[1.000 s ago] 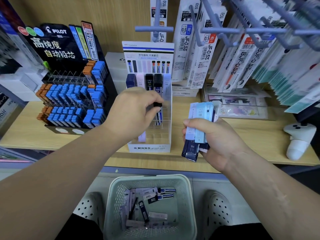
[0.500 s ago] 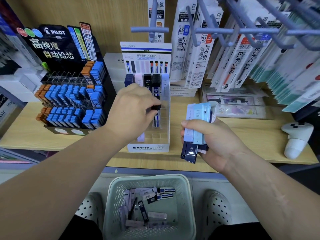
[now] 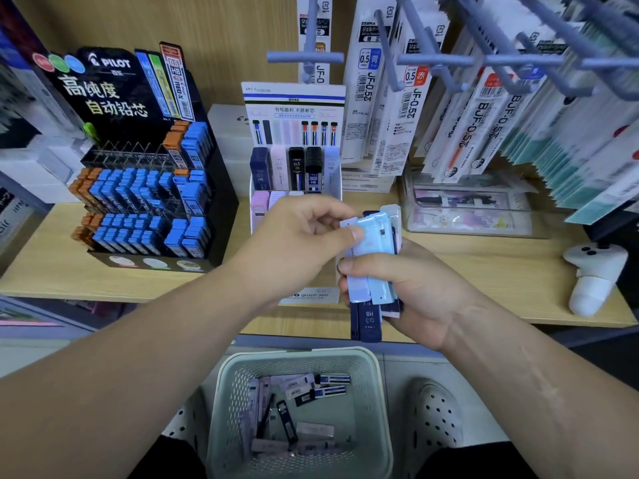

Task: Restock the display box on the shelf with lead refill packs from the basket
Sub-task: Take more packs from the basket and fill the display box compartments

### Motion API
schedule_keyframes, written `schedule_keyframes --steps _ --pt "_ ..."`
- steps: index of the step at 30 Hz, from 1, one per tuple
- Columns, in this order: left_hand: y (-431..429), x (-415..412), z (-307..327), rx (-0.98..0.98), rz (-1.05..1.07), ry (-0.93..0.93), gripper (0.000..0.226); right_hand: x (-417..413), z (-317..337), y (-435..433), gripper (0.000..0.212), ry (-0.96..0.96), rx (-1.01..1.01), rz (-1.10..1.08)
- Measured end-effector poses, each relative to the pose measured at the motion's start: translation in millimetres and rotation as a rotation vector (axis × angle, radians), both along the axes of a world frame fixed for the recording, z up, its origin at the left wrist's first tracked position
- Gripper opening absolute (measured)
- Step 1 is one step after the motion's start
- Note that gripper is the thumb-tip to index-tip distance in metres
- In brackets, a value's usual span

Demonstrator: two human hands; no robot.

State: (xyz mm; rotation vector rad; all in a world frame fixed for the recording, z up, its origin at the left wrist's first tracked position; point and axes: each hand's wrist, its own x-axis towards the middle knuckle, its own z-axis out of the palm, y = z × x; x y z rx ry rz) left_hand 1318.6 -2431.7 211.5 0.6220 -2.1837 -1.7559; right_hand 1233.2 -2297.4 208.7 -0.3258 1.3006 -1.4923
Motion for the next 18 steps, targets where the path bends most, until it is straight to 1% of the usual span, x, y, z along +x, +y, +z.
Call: schedule_keyframes --steps 3,7,10,12,13,15,17,18 --pt "-3.8 1.2 1.4 0.118 0.03 -0.002 0.013 0.3 -1.5 -0.2 0.027 0.0 -0.004 0.014" --pt "-10.6 2.8 2.7 0.236 0.044 0.02 0.009 -0.9 0.0 -1.3 0.019 -0.06 -0.042 0.016" --pt "-16.1 5.6 4.9 0.321 0.101 0.04 0.008 -3.3 1.8 -0.7 0.016 -0.115 -0.052 -0.016" --pt "-21.2 8.0 7.2 0.377 0.162 0.075 0.005 -5.6 0.5 -0.9 0.028 -0.151 -0.05 -0.082" --pt "-24.5 9.4 8.0 0.406 0.194 0.096 0.005 -5.2 1.4 -1.0 0.03 -0.143 -0.043 -0.115" --pt "-30.3 12.8 8.2 0.436 0.221 0.116 0.011 -5.8 0.4 -2.2 0.017 -0.107 -0.03 -0.179" --pt "-31.2 17.2 7.8 0.423 0.183 0.094 0.014 -7.2 -0.2 -2.9 0.028 -0.08 -0.009 -0.227" --pt "-30.1 19.4 7.4 0.412 0.148 0.079 0.015 -7.2 -0.4 -3.0 0.026 -0.068 -0.011 -0.231"
